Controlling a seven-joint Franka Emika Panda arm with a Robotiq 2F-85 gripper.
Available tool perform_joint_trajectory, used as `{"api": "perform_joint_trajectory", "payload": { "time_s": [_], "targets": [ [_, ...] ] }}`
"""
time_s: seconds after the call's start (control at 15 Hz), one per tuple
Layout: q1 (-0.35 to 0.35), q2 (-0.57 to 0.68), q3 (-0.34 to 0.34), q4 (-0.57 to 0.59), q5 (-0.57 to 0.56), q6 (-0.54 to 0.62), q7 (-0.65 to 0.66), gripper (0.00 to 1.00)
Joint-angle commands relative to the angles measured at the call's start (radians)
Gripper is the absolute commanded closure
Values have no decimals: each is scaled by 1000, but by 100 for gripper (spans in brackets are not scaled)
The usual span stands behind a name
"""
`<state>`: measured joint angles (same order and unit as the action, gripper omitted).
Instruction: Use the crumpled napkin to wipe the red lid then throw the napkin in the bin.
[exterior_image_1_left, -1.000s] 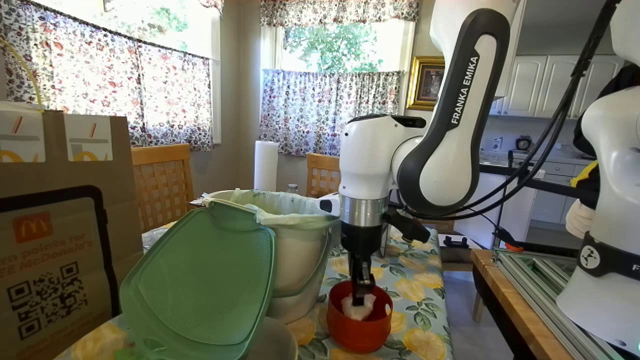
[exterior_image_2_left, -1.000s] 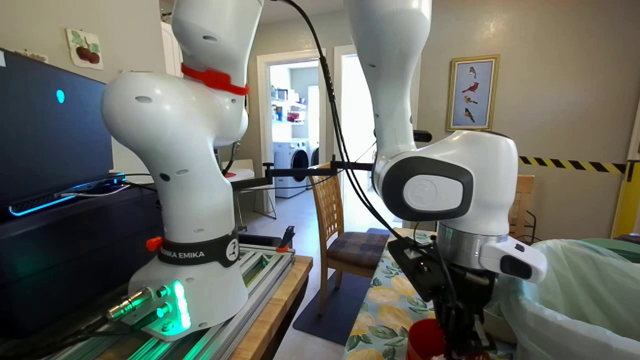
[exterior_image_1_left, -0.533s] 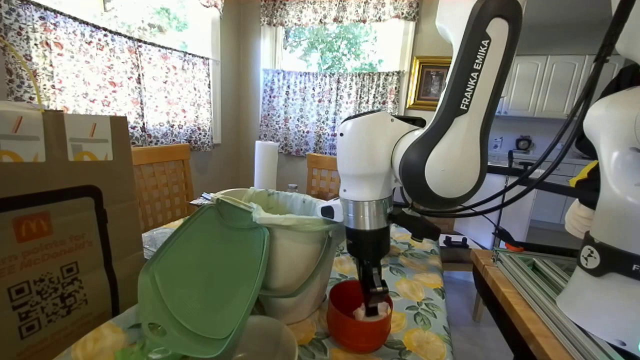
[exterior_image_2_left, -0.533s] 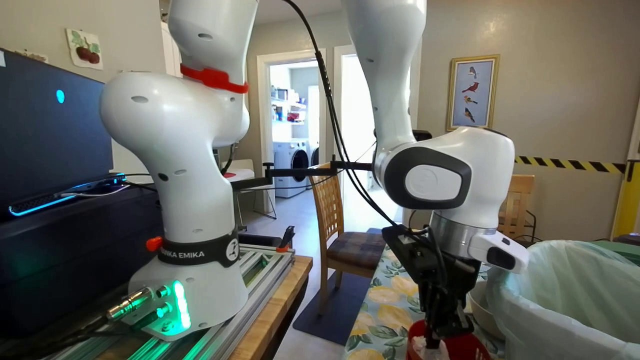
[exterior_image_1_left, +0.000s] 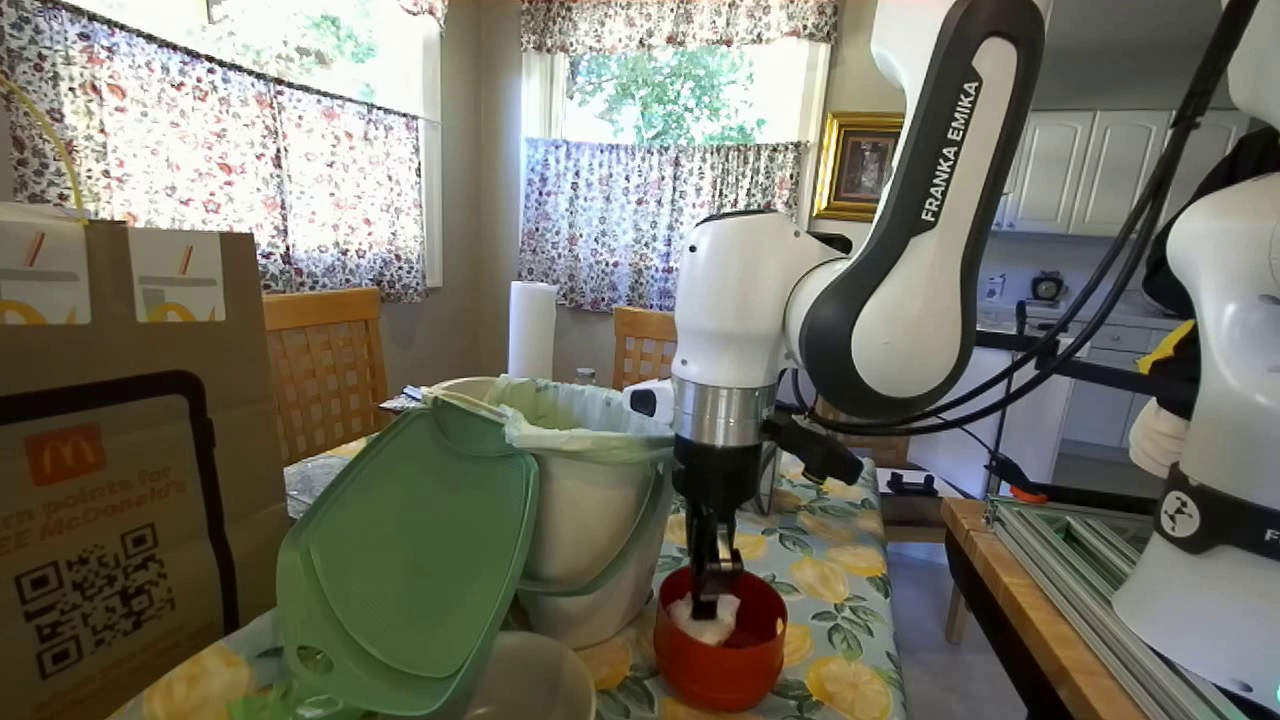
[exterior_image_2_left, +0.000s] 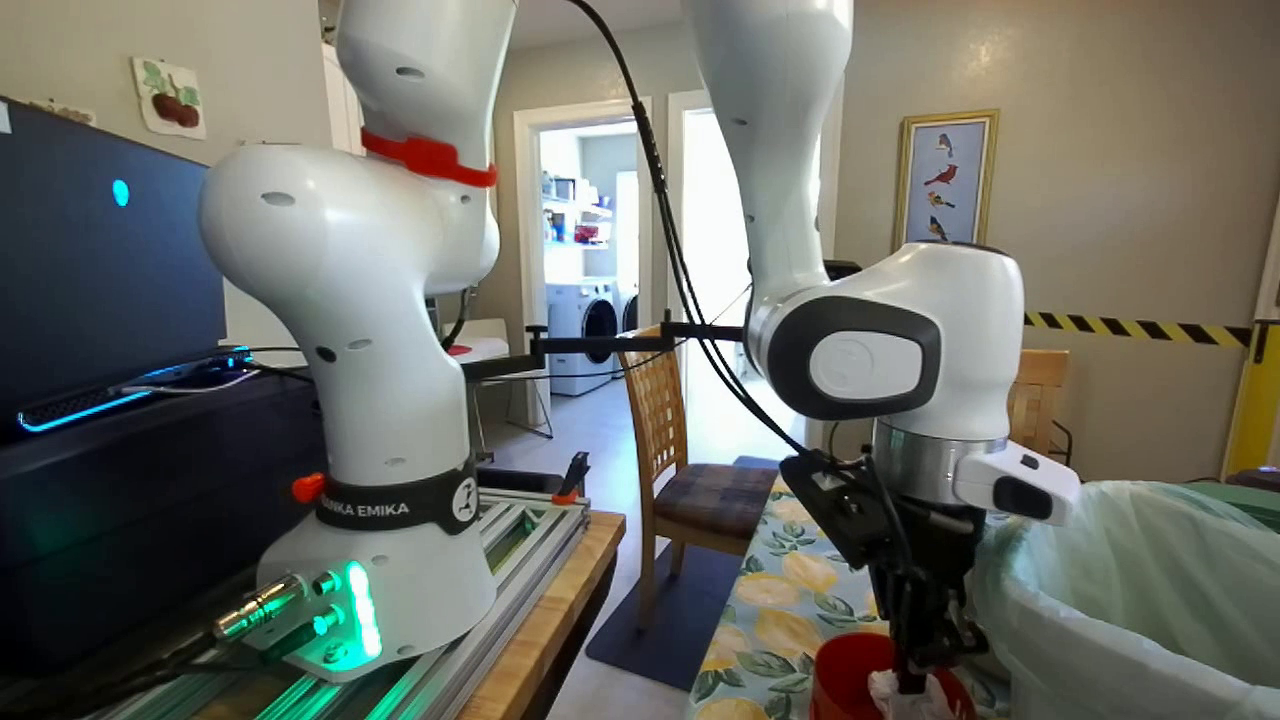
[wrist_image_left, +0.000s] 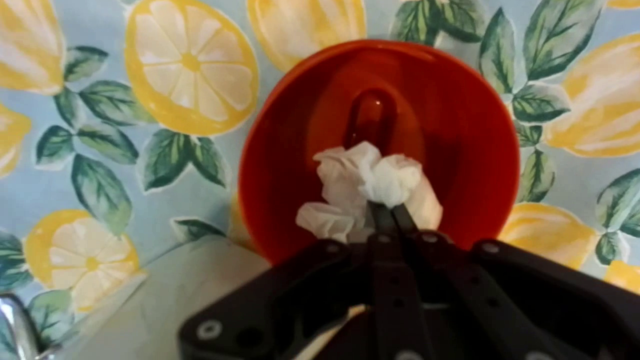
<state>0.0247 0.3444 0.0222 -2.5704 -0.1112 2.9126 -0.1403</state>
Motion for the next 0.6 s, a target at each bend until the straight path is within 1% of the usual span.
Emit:
{"api": "perform_joint_trajectory", "payload": {
  "time_s": [0.0, 0.07, 0.2, 0.33, 0.47, 0.53],
  "targets": [
    [76, -15, -107, -25, -101, -5, 69, 99],
    [73, -17, -106, -28, -106, -25, 63, 99],
    [31, -21, -59, -34, -69, -62, 19, 99],
    [-18, -24, 5, -33, -11, -94, -32, 99],
    [-49, -21, 49, -31, 31, -78, -48, 99],
    [-50, -21, 54, -31, 39, -63, -37, 99]
  ]
}}
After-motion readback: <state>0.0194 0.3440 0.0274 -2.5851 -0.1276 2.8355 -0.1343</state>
